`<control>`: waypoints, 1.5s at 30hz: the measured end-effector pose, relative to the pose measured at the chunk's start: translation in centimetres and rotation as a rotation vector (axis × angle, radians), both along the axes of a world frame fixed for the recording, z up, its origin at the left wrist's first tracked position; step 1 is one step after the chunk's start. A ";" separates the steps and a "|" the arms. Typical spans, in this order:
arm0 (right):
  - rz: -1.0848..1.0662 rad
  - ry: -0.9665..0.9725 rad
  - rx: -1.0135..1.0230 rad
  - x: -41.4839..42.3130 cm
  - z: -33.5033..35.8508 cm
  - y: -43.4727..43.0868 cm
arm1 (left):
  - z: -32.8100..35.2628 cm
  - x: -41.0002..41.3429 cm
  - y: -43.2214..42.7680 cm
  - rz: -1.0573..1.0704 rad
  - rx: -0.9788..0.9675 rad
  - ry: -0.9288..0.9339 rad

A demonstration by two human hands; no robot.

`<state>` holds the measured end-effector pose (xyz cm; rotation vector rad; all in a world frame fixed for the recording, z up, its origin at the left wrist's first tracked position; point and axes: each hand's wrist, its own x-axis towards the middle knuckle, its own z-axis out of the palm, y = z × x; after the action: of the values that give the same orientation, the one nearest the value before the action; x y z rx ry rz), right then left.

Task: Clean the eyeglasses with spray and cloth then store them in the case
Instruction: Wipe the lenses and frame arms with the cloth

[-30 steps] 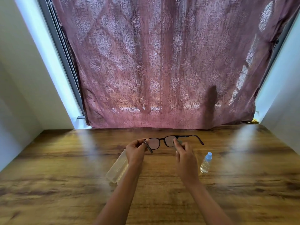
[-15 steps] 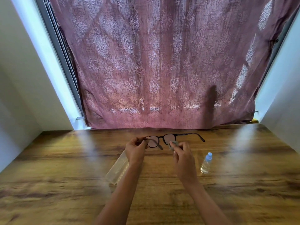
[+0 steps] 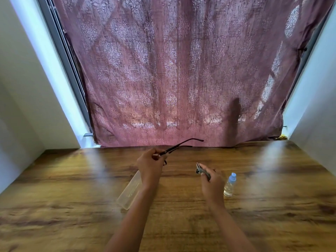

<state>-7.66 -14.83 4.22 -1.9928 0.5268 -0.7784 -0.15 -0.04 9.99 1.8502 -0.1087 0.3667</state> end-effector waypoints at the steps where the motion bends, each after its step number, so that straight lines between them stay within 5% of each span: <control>1: -0.009 -0.003 0.037 0.0 -0.1 -0.1 | 0.0 0.0 0.0 0.001 0.033 -0.026; 6: -0.119 -0.125 0.137 0.0 1.4 -0.7 | -0.7 0.3 0.0 -0.013 0.230 -0.174; 11: -0.084 -0.277 -0.271 0.4 4.8 0.3 | -1.2 0.3 -0.1 -0.089 0.309 -0.274; 16: 0.191 -0.055 -0.523 1.6 5.4 2.2 | -1.2 0.3 -0.3 -0.156 0.322 -0.310; 45: 0.161 -0.032 -0.502 0.7 4.9 0.8 | -1.5 0.4 0.7 -0.305 0.441 -0.436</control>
<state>-6.94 -14.06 9.10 -2.4397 0.1522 -0.9021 0.23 0.63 8.49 2.1133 -0.8166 0.5574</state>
